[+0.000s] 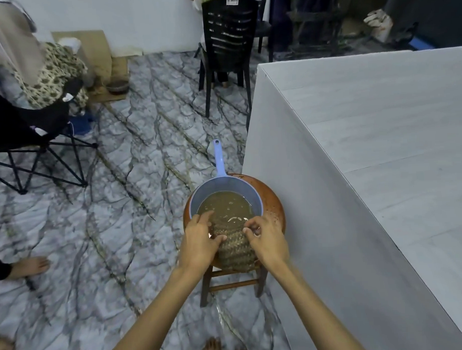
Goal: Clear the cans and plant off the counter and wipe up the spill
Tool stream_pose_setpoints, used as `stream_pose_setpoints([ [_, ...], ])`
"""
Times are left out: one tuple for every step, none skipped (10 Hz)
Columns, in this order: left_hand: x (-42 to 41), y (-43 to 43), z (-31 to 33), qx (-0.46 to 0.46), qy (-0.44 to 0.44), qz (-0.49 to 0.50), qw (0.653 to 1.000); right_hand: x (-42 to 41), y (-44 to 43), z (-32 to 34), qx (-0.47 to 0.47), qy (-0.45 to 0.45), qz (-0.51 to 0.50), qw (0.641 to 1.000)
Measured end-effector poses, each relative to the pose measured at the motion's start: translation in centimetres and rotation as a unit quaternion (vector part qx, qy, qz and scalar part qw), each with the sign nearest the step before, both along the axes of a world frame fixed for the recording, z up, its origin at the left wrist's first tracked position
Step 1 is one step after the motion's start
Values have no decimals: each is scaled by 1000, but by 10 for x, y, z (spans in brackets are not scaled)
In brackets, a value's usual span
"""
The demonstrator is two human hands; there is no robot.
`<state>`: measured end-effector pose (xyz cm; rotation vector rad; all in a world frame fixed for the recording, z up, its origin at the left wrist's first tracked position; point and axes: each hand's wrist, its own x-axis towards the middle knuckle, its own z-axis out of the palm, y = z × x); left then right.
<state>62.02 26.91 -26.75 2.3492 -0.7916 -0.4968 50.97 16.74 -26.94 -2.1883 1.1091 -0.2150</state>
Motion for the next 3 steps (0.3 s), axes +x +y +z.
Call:
stream_pose_setpoints([
  [-3, 7, -8, -7, -60, -63, 996, -9, 3, -8, -12, -31, 14, 999],
  [-5, 18, -17, -39, -74, -87, 993, -28, 7, -9, 21, -94, 15, 995],
  [-13, 47, -26, -126, -62, -60, 988, -73, 14, -22, 84, -126, -48, 987],
])
